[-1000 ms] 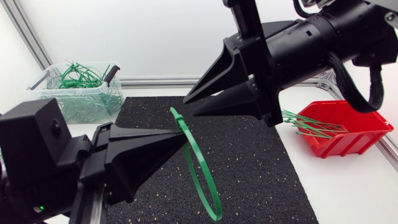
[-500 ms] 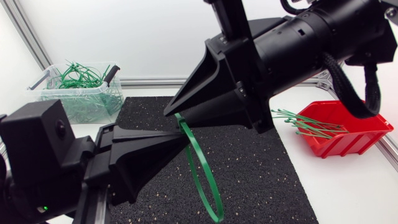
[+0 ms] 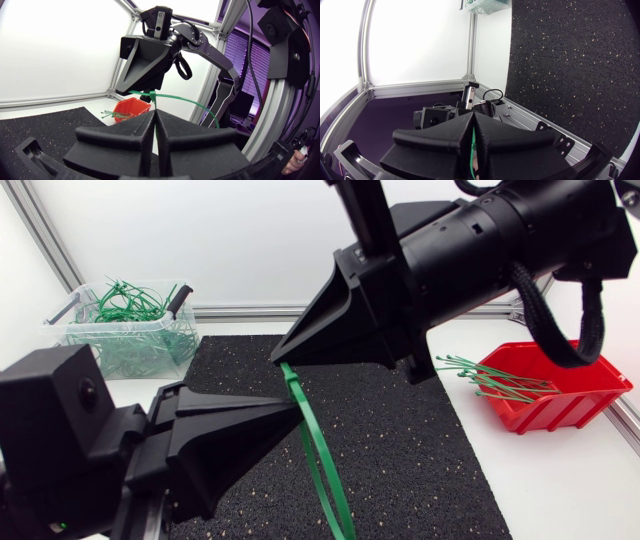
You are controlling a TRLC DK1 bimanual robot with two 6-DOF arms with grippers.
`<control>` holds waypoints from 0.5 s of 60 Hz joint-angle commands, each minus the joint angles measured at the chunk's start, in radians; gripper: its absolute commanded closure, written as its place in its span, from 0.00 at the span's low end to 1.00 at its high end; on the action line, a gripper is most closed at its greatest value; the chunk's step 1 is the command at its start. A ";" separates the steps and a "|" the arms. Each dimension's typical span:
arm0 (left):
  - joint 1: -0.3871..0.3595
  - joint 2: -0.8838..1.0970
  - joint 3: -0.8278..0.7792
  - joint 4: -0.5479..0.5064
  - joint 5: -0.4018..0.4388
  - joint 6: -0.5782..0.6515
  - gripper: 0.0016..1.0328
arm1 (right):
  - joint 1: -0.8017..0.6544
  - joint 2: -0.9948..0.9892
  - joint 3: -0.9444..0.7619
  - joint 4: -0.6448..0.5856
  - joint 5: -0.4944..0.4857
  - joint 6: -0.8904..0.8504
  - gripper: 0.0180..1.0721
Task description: Take a green cable tie from the red box, thread the tail through the head to close it, then place it in the transparent bin on the left.
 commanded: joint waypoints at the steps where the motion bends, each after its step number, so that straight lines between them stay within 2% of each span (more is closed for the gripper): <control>1: -0.016 -0.015 -0.008 -0.003 0.006 0.012 0.96 | 0.002 -0.003 -0.008 0.016 0.008 0.017 0.95; 30: -0.044 -0.043 -0.005 -0.023 0.005 0.011 0.96 | -0.034 0.105 -0.036 0.088 0.023 0.011 0.95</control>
